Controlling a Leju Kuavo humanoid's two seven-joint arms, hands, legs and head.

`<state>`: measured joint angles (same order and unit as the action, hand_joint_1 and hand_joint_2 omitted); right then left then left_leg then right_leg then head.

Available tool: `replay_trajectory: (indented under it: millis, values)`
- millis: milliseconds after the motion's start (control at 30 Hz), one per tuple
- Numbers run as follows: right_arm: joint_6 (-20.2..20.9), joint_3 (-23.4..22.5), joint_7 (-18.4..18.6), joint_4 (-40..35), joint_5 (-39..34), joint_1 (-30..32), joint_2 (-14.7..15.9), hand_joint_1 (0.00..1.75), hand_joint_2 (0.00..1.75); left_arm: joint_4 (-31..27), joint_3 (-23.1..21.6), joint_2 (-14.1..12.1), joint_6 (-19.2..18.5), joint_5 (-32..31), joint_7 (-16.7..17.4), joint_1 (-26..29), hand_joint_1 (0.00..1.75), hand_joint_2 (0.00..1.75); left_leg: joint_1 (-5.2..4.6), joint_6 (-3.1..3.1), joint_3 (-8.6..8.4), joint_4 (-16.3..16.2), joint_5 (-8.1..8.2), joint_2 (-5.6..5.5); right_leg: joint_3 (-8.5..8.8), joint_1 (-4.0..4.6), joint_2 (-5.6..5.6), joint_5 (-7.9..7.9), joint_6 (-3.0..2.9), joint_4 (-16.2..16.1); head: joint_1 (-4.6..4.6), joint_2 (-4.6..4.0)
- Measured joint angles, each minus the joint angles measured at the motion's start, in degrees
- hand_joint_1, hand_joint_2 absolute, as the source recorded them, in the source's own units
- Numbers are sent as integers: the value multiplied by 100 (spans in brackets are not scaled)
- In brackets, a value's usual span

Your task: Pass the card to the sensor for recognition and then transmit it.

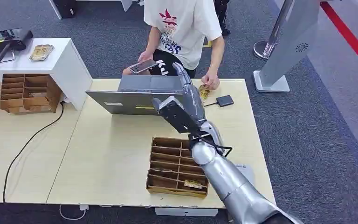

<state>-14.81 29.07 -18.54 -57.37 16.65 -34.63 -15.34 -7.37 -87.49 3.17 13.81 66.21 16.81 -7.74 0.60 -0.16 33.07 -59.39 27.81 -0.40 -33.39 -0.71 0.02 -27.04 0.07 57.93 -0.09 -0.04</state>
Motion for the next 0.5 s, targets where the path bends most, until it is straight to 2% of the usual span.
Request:
replay_trajectory:
  millis: [67, 133, 267, 367, 500]
  values:
    - [850, -2, -162, -695, -1386, 492, 83, 0, 0, 0, 28, 4, 28, 79, -4, 11, 0, 175, 0, 1, 2, 0, 1, -2, -1, 0, -2, -2, 2, -1, 0, 0]
    - [1447, 2, -273, -1315, -2233, 921, 193, 0, 0, 0, 57, 7, 55, 129, -13, 32, 0, 175, 0, -1, 7, 0, 3, -1, -4, 0, -1, -3, 3, -2, 0, 0]
    - [3058, 0, -360, -2293, -3960, 1616, 548, 0, 0, 0, 61, 11, 61, 148, -15, 45, 0, 175, -2, -1, 8, 0, 4, -1, -4, -2, -1, -2, 3, -4, 2, 0]
    - [4060, 0, -363, -2752, -4624, 2023, 810, 0, 0, 0, 61, 11, 55, 140, -15, 45, 0, 175, -2, -1, 7, -1, 4, 0, -4, -2, -1, -2, 3, -6, 2, 0]
    - [4952, -2, -403, -3045, -4719, 2436, 1127, 0, 0, 0, 61, 11, 22, 66, -15, 45, 0, 175, -2, -1, 6, -1, 4, 0, -3, -2, -1, -2, 3, -6, 2, 0]
